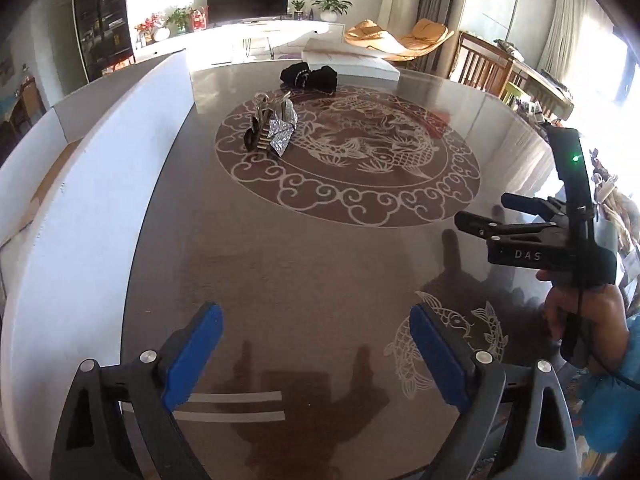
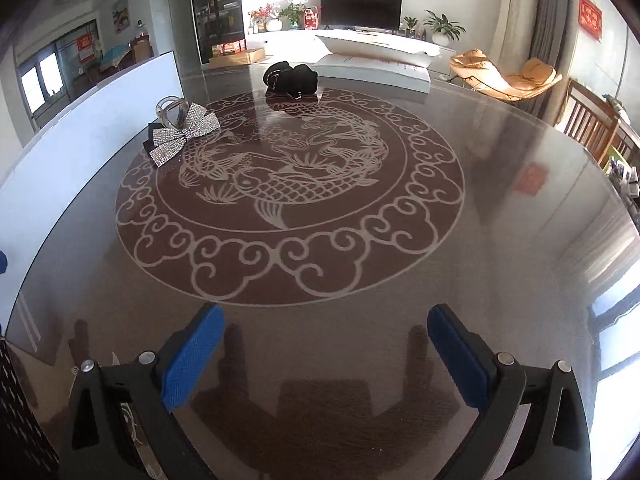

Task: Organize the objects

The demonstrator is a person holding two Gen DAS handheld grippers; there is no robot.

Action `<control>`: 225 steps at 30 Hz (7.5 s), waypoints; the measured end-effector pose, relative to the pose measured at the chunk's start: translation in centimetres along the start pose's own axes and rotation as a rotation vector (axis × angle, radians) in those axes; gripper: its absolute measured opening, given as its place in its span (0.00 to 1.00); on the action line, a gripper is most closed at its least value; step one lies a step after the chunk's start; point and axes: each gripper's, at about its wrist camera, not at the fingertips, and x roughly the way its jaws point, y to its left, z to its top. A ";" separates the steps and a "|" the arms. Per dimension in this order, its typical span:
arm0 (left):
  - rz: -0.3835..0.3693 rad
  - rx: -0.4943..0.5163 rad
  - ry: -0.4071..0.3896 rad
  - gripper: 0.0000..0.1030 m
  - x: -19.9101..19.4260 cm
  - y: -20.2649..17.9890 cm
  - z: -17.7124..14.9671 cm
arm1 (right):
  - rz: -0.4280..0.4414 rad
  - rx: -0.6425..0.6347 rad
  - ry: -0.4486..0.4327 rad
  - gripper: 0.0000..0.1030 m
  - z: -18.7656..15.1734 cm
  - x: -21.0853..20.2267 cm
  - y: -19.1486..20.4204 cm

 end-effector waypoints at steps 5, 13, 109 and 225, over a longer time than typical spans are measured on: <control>0.088 -0.005 0.035 0.98 4.9 0.0 1.9 | -0.061 -0.012 -0.001 1.00 0.5 0.0 0.7; 0.118 -0.066 -0.045 1.00 7.7 2.1 6.0 | -0.056 -0.008 0.001 1.00 0.4 0.8 0.6; 0.155 -0.131 -0.058 1.00 8.9 2.7 7.2 | -0.028 0.015 0.000 0.96 3.2 3.7 6.8; 0.155 -0.130 -0.058 1.00 8.9 2.7 7.2 | -0.057 0.042 0.006 1.00 3.4 3.8 6.4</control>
